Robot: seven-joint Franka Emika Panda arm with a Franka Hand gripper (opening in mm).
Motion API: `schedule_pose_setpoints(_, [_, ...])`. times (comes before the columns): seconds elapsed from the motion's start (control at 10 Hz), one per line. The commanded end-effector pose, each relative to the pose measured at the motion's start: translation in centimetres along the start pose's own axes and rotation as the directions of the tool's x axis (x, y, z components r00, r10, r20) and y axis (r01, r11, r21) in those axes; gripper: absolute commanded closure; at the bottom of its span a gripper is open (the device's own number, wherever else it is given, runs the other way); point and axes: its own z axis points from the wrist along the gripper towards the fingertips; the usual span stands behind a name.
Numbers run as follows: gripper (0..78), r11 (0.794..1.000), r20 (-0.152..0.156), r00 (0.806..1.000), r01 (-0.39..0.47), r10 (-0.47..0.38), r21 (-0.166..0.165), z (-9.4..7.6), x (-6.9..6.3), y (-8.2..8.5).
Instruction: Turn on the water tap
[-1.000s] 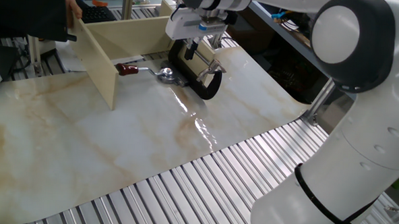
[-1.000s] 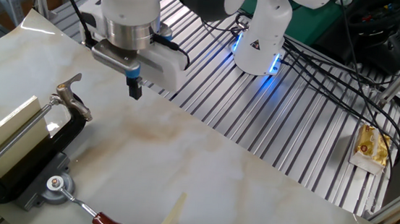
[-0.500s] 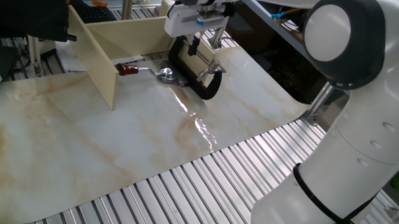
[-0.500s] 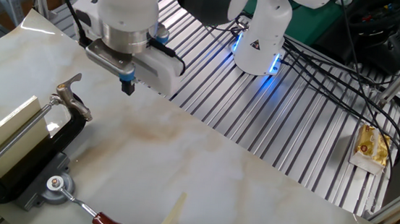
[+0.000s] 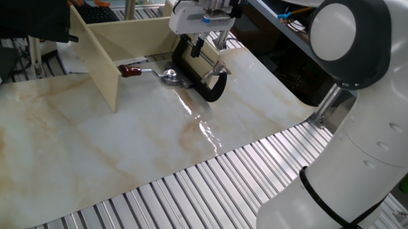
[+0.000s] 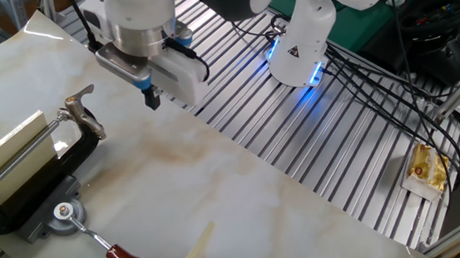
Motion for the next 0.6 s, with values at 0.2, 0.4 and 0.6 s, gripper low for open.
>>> schedule_pose_setpoints(0.2, [77.6, 0.999, 0.002, 1.0, -0.006, 0.006, 0.041, -0.24, 0.27, 0.26])
schedule_pose_setpoints(0.4, [77.6, 0.999, 0.007, 1.0, -0.005, 0.005, 0.041, -0.23, 0.26, 0.26])
schedule_pose_setpoints(0.6, [77.6, 0.999, 0.011, 1.0, -0.006, 0.006, 0.048, -0.22, 0.25, 0.26])
